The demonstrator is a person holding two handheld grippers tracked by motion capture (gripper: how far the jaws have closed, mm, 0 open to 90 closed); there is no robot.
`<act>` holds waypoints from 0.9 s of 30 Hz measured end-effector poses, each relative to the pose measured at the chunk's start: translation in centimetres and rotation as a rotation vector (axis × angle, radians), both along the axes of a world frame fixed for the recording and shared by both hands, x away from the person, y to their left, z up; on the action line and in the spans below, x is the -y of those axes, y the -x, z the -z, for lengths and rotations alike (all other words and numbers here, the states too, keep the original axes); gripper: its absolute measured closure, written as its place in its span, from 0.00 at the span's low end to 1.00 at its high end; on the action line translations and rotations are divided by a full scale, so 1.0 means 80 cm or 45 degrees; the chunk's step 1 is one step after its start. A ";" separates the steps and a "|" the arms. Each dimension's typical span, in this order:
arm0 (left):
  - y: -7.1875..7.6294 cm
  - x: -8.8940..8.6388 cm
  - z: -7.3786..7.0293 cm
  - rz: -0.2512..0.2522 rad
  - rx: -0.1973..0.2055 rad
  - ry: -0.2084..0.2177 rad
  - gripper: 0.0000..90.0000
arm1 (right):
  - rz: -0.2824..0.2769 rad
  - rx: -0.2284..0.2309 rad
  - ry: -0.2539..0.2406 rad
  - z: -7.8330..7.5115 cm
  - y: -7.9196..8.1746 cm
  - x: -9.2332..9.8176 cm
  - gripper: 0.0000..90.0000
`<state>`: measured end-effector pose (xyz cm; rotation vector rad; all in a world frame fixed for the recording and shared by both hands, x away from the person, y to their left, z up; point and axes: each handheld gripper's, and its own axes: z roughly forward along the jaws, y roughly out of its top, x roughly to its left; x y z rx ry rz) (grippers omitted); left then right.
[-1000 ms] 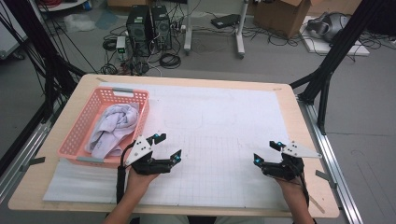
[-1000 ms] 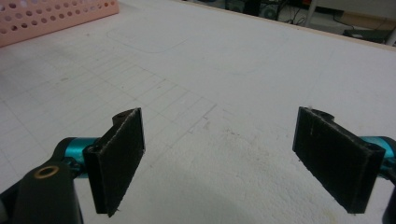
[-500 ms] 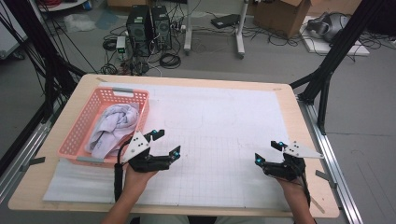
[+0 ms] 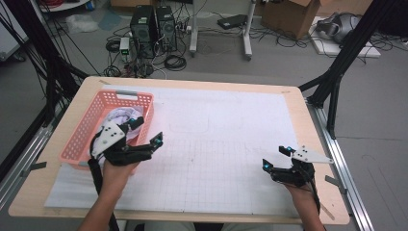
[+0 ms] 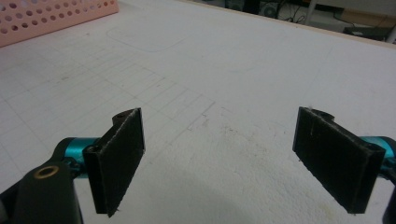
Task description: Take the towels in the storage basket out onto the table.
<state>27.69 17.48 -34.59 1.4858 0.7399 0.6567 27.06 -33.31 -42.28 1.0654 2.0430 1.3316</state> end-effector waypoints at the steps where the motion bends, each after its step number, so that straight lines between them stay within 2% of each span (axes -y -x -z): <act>1: -0.001 -0.007 -0.004 -0.013 0.002 -0.001 0.20 | 0.001 -0.002 0.001 0.000 0.000 0.000 0.17; 2: -0.002 -0.012 -0.007 -0.021 0.002 0.006 0.20 | 0.000 -0.007 0.002 0.000 0.000 0.000 0.17; 7: -0.009 -0.039 -0.018 -0.077 -0.003 -0.026 0.19 | 0.005 -0.005 0.002 0.000 -0.001 0.001 0.17; 10: -0.015 -0.054 -0.023 -0.103 -0.023 -0.053 0.19 | 0.002 -0.004 0.007 0.000 -0.001 0.000 0.17; 15: -0.033 -0.081 -0.025 -0.179 -0.080 -0.092 0.18 | 0.001 -0.012 0.012 0.001 -0.002 -0.001 0.17; 18: -0.046 -0.095 -0.021 -0.216 -0.137 -0.126 0.18 | -0.002 -0.017 0.014 0.001 -0.002 -0.001 0.17; 21: -0.064 -0.107 -0.011 -0.255 -0.239 -0.168 0.18 | 0.001 -0.019 0.013 0.002 -0.002 -0.001 0.17; 25: -0.085 -0.115 0.007 -0.302 -0.371 -0.251 0.18 | -0.002 -0.022 0.018 0.002 -0.003 -0.001 0.17; 27: -0.091 -0.116 0.015 -0.302 -0.417 -0.281 0.18 | -0.002 -0.026 0.016 0.002 -0.003 -0.002 0.18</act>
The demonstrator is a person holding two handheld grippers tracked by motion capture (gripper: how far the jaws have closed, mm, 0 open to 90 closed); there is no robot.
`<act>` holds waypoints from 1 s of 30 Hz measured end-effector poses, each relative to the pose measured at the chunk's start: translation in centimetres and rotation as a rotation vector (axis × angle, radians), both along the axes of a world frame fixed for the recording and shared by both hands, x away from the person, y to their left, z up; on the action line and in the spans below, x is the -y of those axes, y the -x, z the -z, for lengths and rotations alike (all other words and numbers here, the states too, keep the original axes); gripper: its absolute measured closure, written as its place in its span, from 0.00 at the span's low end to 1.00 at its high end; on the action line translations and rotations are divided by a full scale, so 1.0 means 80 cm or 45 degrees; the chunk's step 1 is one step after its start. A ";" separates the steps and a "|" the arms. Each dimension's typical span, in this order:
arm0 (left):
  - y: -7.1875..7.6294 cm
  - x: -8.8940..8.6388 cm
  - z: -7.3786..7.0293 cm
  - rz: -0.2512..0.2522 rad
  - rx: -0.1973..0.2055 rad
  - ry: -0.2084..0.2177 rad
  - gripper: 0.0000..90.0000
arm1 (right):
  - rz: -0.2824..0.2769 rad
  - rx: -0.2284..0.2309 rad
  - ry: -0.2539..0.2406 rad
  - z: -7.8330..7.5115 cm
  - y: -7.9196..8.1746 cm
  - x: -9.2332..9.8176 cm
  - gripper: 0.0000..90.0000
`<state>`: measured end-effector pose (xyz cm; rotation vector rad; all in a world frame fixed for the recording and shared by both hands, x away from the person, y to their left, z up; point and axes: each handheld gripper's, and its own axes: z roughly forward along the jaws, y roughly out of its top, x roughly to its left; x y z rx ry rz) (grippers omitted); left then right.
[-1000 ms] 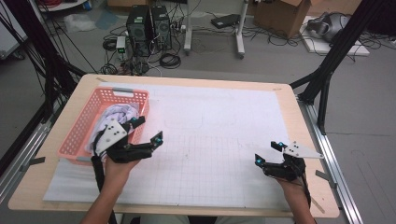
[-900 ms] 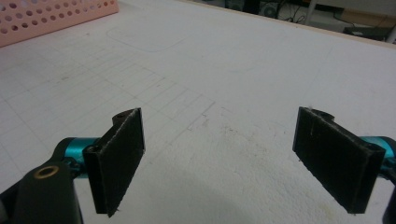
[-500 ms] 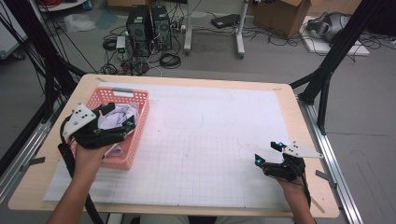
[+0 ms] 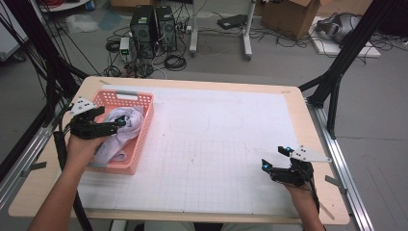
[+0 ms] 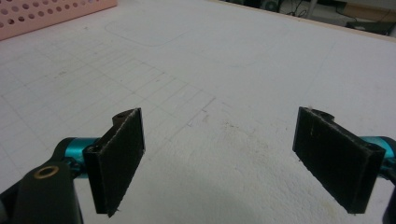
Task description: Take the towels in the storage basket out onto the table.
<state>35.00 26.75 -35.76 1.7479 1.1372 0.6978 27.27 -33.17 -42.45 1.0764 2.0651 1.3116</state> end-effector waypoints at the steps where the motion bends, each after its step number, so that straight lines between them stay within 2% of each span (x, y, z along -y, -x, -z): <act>1: -0.004 0.000 0.005 -0.003 -0.037 -0.022 0.18 | -0.001 -0.001 0.001 0.000 0.000 0.000 0.17; 2: -0.007 0.000 0.008 -0.008 -0.063 -0.041 0.18 | -0.001 -0.001 0.002 0.000 0.000 0.000 0.17; 6: -0.023 0.001 0.025 -0.036 -0.222 -0.125 0.18 | -0.002 -0.002 0.003 0.000 0.000 0.001 0.18; 8: -0.028 0.002 0.031 -0.058 -0.277 -0.161 0.19 | -0.001 -0.009 0.002 0.000 0.000 0.000 0.17; 10: -0.033 0.002 0.038 -0.064 -0.321 -0.199 0.18 | -0.005 0.001 0.011 0.001 0.000 0.000 0.17; 15: -0.045 -0.002 0.049 -0.065 -0.395 -0.211 0.12 | -0.007 -0.010 0.012 0.001 0.000 -0.002 0.18; 16: -0.048 -0.003 0.053 -0.070 -0.413 -0.225 0.09 | -0.008 -0.010 0.014 0.001 0.000 -0.002 0.17; 18: -0.052 0.000 0.059 -0.082 -0.455 -0.221 0.02 | -0.009 -0.009 0.015 0.001 0.000 -0.002 0.18; 21: -0.056 0.008 0.065 -0.063 -0.493 -0.239 0.02 | -0.008 -0.014 0.016 0.001 0.000 -0.002 0.17; 24: -0.058 0.007 0.069 -0.046 -0.493 -0.279 0.02 | -0.008 -0.011 0.022 0.002 -0.001 -0.002 0.18; 26: -0.061 0.003 0.073 -0.071 -0.497 -0.303 0.02 | -0.008 -0.012 0.024 0.003 -0.001 -0.002 0.18; 30: -0.068 0.001 0.078 -0.108 -0.502 -0.292 0.02 | -0.009 -0.015 0.038 0.002 0.001 -0.002 0.18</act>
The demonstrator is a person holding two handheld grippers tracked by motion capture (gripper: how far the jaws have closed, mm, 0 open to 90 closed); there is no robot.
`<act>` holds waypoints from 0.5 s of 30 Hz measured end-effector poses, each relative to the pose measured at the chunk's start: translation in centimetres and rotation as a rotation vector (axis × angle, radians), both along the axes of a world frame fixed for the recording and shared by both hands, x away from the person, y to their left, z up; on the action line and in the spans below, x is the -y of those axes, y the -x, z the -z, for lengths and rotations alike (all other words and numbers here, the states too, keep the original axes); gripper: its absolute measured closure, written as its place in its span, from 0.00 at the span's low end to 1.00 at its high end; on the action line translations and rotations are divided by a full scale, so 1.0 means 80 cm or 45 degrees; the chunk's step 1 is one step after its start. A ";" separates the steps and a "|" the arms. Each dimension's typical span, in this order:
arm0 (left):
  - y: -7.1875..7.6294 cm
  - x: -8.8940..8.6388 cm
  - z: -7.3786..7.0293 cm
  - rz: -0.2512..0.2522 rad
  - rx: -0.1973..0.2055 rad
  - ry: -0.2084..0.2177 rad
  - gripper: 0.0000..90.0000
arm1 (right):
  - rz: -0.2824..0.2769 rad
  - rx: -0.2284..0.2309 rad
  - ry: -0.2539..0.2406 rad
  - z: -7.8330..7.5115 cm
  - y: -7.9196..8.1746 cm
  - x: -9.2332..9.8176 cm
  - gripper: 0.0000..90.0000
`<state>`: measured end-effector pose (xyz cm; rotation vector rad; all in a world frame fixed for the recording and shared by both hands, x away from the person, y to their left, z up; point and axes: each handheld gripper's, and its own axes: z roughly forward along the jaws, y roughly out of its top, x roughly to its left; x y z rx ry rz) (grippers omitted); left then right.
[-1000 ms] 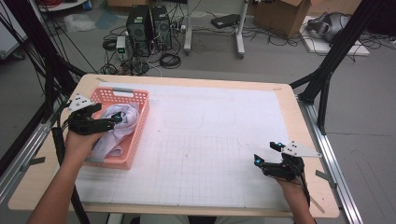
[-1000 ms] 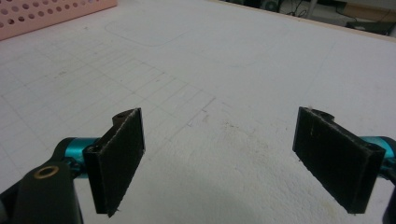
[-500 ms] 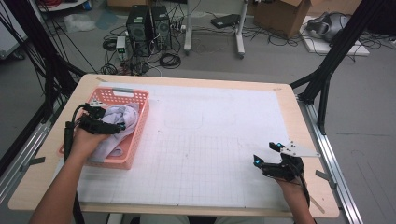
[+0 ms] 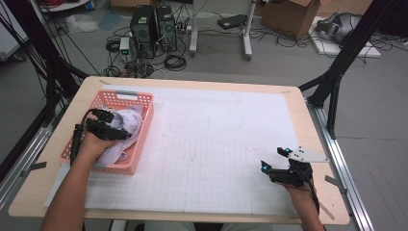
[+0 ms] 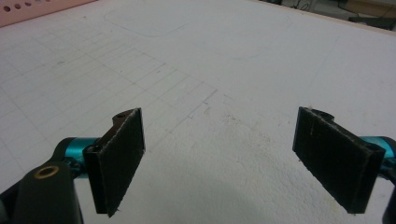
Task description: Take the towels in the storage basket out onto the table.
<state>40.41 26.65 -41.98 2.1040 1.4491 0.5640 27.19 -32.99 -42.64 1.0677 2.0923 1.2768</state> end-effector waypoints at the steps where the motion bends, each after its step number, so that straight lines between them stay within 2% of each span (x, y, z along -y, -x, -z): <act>1: -0.001 -0.001 0.001 -0.001 -0.006 0.007 0.02 | 0.005 -0.006 0.001 0.000 0.000 0.001 0.18; 4: -0.002 -0.001 0.002 -0.007 -0.011 0.035 0.02 | 0.003 -0.009 -0.001 0.001 0.000 0.001 0.18; 7: -0.002 0.001 0.002 0.009 -0.006 0.028 0.05 | -0.003 -0.004 0.007 0.001 -0.001 0.001 0.18; 10: 0.000 -0.003 -0.003 0.003 0.018 0.063 0.26 | -0.005 -0.007 0.006 0.001 -0.001 0.000 0.18; 12: 0.001 -0.007 -0.005 0.000 0.023 0.082 0.45 | -0.005 -0.005 0.010 0.000 -0.001 -0.001 0.18; 15: 0.003 -0.010 -0.008 -0.007 0.028 0.100 0.51 | -0.003 -0.007 0.012 0.000 -0.001 0.000 0.18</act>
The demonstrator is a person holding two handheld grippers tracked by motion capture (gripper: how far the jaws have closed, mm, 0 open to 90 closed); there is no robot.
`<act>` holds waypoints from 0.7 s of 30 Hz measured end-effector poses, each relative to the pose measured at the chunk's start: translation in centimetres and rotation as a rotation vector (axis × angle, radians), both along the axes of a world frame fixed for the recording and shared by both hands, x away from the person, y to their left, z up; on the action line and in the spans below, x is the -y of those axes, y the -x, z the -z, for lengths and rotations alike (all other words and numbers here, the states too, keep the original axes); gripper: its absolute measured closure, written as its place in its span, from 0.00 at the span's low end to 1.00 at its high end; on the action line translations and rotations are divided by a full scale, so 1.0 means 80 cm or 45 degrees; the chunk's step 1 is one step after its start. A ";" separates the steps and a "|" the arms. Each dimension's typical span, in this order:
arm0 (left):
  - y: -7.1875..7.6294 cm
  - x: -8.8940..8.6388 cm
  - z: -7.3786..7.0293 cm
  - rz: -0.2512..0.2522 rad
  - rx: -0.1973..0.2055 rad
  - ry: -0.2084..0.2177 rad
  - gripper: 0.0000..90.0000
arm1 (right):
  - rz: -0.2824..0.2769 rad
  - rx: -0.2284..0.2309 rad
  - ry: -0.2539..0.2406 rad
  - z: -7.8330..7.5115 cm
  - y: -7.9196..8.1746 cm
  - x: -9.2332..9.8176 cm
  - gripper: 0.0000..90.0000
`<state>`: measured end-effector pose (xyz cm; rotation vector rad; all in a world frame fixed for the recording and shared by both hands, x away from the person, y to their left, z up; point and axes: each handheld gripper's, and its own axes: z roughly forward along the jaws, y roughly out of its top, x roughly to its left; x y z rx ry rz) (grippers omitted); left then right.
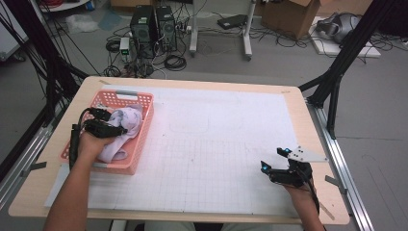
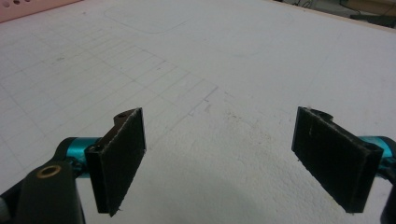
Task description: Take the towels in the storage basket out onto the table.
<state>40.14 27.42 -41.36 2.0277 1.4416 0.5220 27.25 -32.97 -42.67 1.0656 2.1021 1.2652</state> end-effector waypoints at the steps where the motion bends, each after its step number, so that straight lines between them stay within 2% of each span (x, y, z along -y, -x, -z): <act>1: 0.001 -0.002 -0.002 -0.006 0.004 0.017 0.54 | 0.004 -0.009 -0.006 0.000 0.000 0.000 0.18; 2: 0.002 -0.003 -0.003 -0.024 0.013 0.040 0.59 | 0.010 -0.006 -0.007 0.000 0.000 0.002 0.18; 5: 0.004 -0.008 -0.007 -0.044 0.026 0.089 0.62 | 0.011 -0.003 -0.008 0.000 0.000 0.003 0.18; 7: 0.007 -0.012 -0.012 -0.058 0.060 0.130 0.64 | 0.015 -0.003 -0.013 0.000 0.000 0.003 0.18; 9: 0.010 -0.017 -0.017 -0.076 0.114 0.181 0.65 | 0.017 -0.005 -0.013 0.000 0.000 0.003 0.18; 14: 0.024 -0.031 -0.036 -0.085 0.287 0.297 0.65 | 0.020 0.000 -0.011 0.000 -0.001 0.004 0.18; 16: 0.031 -0.038 -0.045 -0.080 0.382 0.333 0.66 | 0.021 -0.001 -0.013 0.000 0.000 0.004 0.18; 21: 0.046 -0.046 -0.065 -0.046 0.578 0.342 0.65 | 0.019 -0.006 -0.020 0.000 0.000 0.003 0.18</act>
